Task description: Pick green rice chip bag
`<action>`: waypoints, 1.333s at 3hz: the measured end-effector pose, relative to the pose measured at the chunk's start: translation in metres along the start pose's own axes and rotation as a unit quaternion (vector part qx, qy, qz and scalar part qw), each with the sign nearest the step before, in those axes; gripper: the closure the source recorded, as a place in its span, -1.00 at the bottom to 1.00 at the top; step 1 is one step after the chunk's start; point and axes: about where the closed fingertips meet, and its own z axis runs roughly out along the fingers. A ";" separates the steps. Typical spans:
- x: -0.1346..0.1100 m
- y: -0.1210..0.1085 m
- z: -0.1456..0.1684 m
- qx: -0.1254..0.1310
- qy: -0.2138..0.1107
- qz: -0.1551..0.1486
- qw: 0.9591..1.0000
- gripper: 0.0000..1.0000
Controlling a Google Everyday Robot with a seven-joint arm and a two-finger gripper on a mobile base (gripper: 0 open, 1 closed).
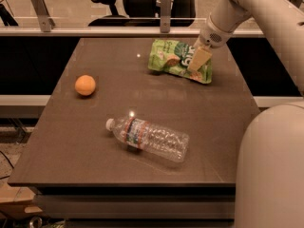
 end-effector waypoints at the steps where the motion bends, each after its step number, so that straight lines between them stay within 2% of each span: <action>1: -0.002 0.002 -0.003 0.002 0.003 -0.002 1.000 1.00; 4: -0.009 0.009 -0.022 0.019 0.009 -0.011 1.000 1.00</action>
Offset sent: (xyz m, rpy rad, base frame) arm -0.0106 -0.0002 0.0176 -0.0243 -0.0206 -0.0041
